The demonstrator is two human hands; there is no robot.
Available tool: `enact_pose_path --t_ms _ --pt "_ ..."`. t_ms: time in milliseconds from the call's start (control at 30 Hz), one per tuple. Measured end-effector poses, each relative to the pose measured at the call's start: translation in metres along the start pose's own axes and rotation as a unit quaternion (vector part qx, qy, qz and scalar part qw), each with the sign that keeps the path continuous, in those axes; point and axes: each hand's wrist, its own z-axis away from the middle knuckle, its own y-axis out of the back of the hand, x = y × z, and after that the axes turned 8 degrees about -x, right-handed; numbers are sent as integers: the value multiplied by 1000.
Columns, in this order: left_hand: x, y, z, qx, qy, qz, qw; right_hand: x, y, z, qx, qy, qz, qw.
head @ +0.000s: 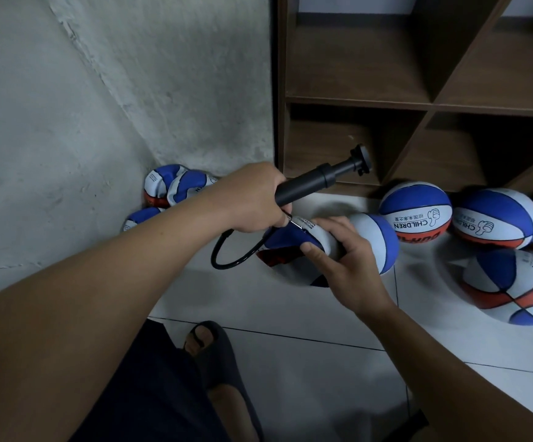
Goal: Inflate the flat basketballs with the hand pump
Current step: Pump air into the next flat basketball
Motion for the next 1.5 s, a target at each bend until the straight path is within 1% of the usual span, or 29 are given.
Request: enact_pose_path --t_ms 200,400,567,700,833,967,1267,1367,1500 --pt "1 4 1 9 -2 5 1000 -6 4 -1 1 -5 -24 1000" --pt "3 6 2 13 -7 -7 1000 -9 4 -1 2 0 -8 1000" --pt "6 3 2 26 -16 -45 999 -7 4 0 -8 -12 -6 1000" --pt "9 -4 -1 46 -27 -104 993 -7 3 0 -14 -22 17 1000" --pt "9 -11 -4 45 -32 -128 990 -7 3 -3 -27 -24 51 998" --pt "8 -12 -5 50 -34 -114 992 -12 1 -3 -18 -32 33 999" --pt "4 -16 -2 30 -17 -67 997 -16 -6 -4 -1 -31 92 995" --pt "3 -20 -1 26 -16 -75 997 -17 -8 -4 -10 -24 112 993" --pt "4 -24 0 27 -23 -93 995 -21 -8 -4 -2 -37 91 995"
